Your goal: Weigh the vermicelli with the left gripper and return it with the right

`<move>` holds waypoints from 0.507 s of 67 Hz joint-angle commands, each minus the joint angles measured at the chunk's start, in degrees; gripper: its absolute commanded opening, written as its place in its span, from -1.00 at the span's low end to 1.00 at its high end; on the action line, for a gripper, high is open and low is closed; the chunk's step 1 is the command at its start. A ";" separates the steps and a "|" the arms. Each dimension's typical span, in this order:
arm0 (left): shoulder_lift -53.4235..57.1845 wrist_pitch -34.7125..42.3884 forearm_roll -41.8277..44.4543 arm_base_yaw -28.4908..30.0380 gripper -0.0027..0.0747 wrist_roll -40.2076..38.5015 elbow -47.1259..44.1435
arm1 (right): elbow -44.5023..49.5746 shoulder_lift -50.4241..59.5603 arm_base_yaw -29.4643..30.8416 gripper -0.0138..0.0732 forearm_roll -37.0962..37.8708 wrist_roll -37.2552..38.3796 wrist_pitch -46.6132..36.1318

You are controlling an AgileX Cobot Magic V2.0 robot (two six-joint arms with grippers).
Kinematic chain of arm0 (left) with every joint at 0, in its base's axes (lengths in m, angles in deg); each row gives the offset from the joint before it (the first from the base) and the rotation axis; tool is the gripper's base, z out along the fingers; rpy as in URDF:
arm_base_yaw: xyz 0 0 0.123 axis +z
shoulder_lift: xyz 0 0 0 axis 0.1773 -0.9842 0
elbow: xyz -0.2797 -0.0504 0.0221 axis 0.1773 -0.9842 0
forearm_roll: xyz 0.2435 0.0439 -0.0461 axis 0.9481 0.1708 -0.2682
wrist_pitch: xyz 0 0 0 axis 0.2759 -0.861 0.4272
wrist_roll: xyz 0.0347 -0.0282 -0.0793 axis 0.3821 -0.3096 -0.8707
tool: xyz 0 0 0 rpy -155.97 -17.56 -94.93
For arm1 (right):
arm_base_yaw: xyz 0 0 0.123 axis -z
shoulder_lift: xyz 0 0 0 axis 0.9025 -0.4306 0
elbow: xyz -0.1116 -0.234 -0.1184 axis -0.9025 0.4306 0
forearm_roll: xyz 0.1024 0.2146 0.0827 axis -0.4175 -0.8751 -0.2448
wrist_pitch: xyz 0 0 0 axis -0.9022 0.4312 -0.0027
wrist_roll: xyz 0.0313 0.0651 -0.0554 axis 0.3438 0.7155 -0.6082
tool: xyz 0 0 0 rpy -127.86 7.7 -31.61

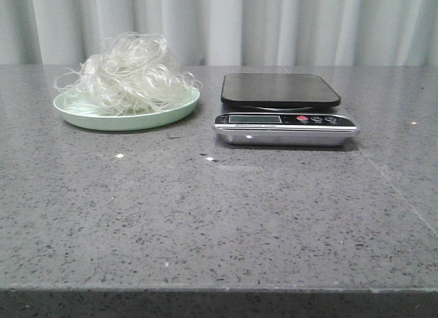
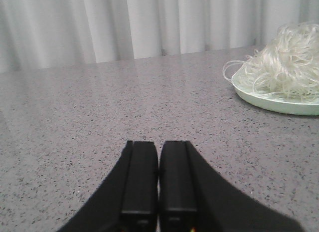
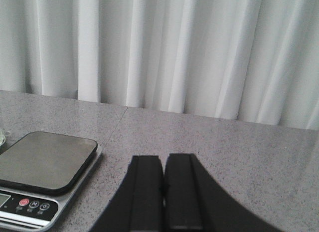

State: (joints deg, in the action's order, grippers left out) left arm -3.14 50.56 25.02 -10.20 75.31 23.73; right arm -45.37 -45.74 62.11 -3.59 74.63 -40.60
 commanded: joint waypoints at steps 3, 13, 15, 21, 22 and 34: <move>1.10 4.98 -0.53 0.05 -0.58 -0.08 -0.41 | 0.41 -0.29 0.25 -0.34 0.43 -0.52 -2.58; 1.10 4.98 -0.53 0.05 -0.58 -0.08 -0.41 | 5.13 2.47 0.25 -0.34 0.14 1.37 -1.74; 1.10 4.98 -0.53 0.05 -0.58 -0.08 -0.41 | 6.24 3.09 0.25 -0.34 0.14 1.53 -1.68; 1.10 4.98 -0.53 0.05 -0.58 -0.08 -0.41 | 10.11 5.98 0.25 -0.34 0.14 1.59 -1.74; 1.10 4.98 -0.53 0.05 -0.58 -0.08 -0.41 | 10.69 6.62 0.25 -0.34 0.14 1.59 -1.74; 1.10 4.98 -0.53 0.05 -0.58 -0.08 -0.41 | 17.55 11.30 0.25 -0.34 0.02 1.59 -2.08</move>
State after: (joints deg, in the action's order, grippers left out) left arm -3.14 50.56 25.02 -10.20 75.31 23.73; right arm -29.54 -36.16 62.11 -3.59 76.06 -38.58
